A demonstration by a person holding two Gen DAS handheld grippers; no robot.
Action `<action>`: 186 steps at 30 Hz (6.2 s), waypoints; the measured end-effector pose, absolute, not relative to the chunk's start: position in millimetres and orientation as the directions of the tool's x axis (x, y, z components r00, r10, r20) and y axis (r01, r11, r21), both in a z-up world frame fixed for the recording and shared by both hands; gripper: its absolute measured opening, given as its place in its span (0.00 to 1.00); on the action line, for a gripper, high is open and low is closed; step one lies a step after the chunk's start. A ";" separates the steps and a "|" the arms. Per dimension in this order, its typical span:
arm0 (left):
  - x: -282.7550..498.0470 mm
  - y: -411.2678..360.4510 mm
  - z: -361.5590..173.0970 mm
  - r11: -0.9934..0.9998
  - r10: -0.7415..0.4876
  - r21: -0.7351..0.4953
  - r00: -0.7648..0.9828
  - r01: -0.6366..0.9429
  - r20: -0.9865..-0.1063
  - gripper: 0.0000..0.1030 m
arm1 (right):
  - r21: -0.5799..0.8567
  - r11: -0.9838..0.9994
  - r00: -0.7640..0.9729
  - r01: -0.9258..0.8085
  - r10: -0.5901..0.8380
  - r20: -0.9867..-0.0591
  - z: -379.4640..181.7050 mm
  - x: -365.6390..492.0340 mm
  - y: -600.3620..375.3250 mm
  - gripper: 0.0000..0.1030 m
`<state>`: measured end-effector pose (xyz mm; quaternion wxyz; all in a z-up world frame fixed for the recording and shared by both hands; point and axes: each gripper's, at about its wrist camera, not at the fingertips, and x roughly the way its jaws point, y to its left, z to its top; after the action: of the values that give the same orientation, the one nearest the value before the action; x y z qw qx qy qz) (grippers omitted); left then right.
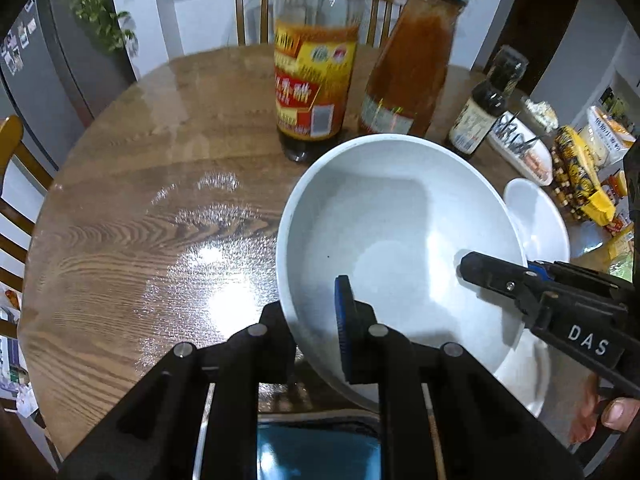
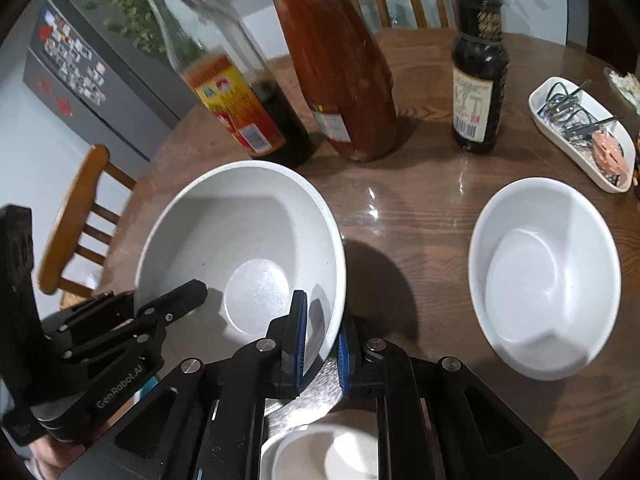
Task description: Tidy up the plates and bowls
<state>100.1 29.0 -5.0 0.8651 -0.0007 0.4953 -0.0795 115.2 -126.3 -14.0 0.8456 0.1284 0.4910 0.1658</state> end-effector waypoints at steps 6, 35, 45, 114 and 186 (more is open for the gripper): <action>77.3 18.1 21.2 0.983 -0.164 -0.085 0.563 0.163 -0.810 0.16 | 0.370 0.916 0.534 -0.154 0.392 -0.749 13.1 86.8 -142.3 0.15; -23.3 -119.5 49.4 0.892 -0.290 0.020 0.603 0.452 -0.743 0.17 | 0.404 0.914 0.644 0.042 0.284 -0.710 30.6 -53.0 -271.1 0.15; -38.9 -155.4 40.9 0.875 -0.299 0.023 0.577 0.484 -0.760 0.17 | 0.395 0.916 0.622 0.073 0.267 -0.736 21.9 -72.0 -305.8 0.15; -35.8 -107.5 -43.5 0.984 -0.141 -0.086 0.387 0.157 -0.911 0.19 | 0.410 0.892 0.151 -0.188 0.439 -0.886 -55.8 -20.3 -252.2 0.17; -46.6 -109.9 -44.1 0.989 -0.107 -0.051 0.414 0.142 -0.904 0.25 | 0.386 0.887 0.195 -0.253 0.438 -0.877 -44.7 -25.6 -260.3 0.17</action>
<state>-46.6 -109.9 -44.1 0.8406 0.0165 0.5363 -0.0739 -25.6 -260.3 -44.7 0.7692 0.0779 0.5931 0.2247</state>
